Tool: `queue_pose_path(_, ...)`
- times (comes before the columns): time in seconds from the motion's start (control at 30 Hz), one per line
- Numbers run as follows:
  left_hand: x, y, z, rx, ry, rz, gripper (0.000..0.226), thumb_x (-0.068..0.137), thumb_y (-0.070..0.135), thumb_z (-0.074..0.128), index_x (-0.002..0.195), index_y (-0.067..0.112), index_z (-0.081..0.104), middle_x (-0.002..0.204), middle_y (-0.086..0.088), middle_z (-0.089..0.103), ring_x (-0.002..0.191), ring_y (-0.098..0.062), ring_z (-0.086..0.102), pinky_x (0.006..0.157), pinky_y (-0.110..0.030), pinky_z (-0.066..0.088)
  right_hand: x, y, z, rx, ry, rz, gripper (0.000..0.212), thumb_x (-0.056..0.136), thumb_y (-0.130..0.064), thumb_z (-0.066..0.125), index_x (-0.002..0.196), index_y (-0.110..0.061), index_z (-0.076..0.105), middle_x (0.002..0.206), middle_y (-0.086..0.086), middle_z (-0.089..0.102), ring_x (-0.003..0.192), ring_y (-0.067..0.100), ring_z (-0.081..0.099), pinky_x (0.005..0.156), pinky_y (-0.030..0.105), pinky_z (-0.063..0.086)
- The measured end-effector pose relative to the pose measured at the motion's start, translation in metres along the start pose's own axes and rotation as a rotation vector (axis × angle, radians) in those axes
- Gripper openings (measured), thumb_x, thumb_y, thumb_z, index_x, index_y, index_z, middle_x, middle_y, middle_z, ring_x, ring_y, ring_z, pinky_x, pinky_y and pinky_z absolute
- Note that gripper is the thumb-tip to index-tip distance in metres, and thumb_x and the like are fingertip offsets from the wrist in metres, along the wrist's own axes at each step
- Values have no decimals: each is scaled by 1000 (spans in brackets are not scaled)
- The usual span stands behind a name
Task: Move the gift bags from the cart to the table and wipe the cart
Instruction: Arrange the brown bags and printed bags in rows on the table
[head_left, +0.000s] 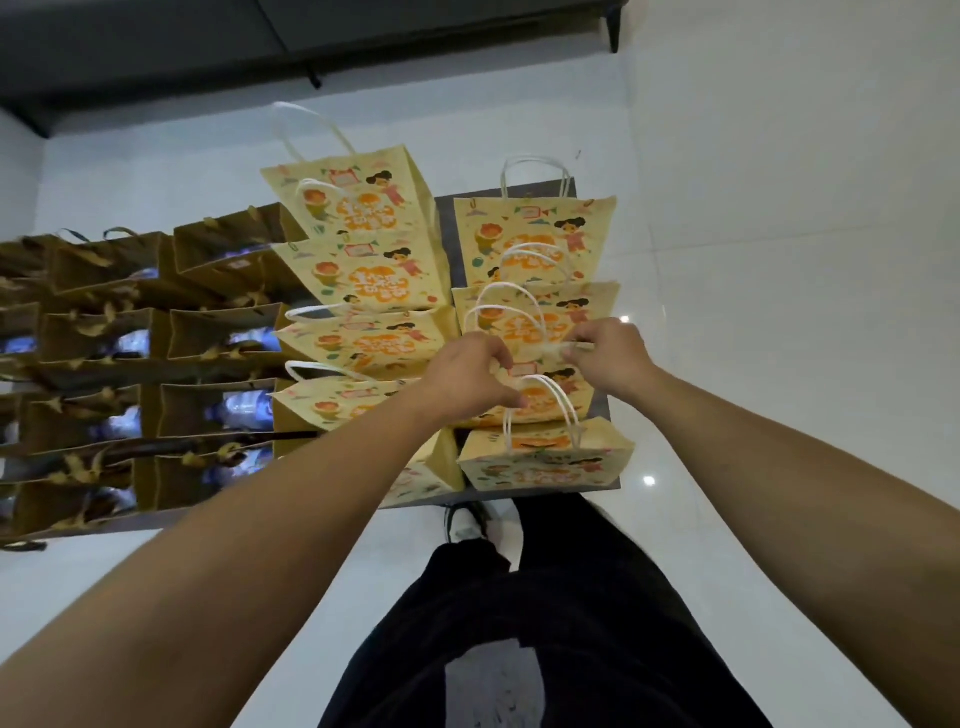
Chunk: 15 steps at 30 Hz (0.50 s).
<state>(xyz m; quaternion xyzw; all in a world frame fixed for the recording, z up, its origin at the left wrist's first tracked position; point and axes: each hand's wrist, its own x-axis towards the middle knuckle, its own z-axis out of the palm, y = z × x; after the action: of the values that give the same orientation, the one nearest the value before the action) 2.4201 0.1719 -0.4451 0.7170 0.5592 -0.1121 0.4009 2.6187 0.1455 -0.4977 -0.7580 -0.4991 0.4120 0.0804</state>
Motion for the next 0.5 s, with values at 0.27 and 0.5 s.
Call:
queue_pose_path(0.27,-2,-14,14,-128,-23,-121,36,70,44,90,91,19,73,128,1,63,126,-19,52,87,-26,36,14,1,5,49,18,64,38,94,-28,70,129,-13,68,142,7,58,129,27,54,106,35,45)
queue_pose_path(0.5,-6,-12,16,-163,3,-135,37,69,43,91,92,21,73,121,2,63,119,-18,53,85,-26,38,0,-16,0,-26,-2,-4,27,86,-39,74,110,-27,74,115,-6,71,96,15,66,81,30,51)
